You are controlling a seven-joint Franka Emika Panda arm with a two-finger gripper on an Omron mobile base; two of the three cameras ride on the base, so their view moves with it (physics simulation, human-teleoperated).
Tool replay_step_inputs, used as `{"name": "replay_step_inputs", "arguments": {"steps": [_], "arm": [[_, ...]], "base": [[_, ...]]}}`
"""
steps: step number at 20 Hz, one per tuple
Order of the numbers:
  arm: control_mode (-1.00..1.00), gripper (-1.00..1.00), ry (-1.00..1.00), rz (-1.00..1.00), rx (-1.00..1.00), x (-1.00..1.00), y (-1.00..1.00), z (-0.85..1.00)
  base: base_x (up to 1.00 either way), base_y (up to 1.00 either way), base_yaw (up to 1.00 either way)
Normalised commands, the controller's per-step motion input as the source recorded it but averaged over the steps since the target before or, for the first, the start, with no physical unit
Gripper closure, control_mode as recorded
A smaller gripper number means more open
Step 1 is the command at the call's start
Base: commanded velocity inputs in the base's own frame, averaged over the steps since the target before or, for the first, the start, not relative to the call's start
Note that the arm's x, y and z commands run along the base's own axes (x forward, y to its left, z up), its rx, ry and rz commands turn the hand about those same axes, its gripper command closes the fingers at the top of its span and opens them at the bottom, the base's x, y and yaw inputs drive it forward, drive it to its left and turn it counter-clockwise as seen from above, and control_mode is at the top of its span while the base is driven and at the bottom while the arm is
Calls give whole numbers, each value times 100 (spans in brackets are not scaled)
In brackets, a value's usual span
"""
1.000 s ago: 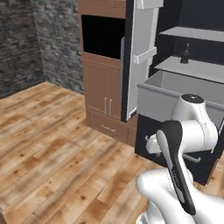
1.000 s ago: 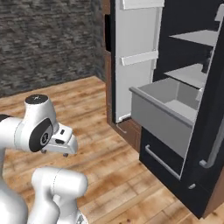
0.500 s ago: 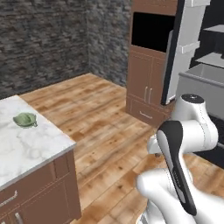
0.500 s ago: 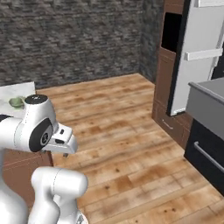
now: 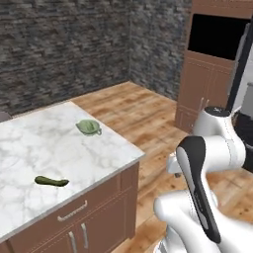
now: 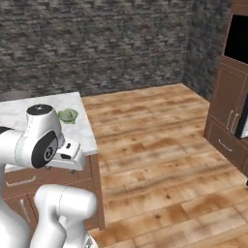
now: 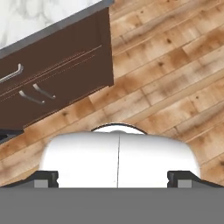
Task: Place the squash and tomato inside the fridge drawer. Close the drawer after placing the vegetables.
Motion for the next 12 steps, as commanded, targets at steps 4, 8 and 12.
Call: {"name": "replay_step_inputs", "arguments": {"steps": [4,8,12], "arm": [[100,-100,0,0,0,0,0,0],[100,-100,0,0,0,0,0,0],[100,-100,0,0,0,0,0,0]], "base": [[0,98,42],[1,61,41],[12,23,40]]}}
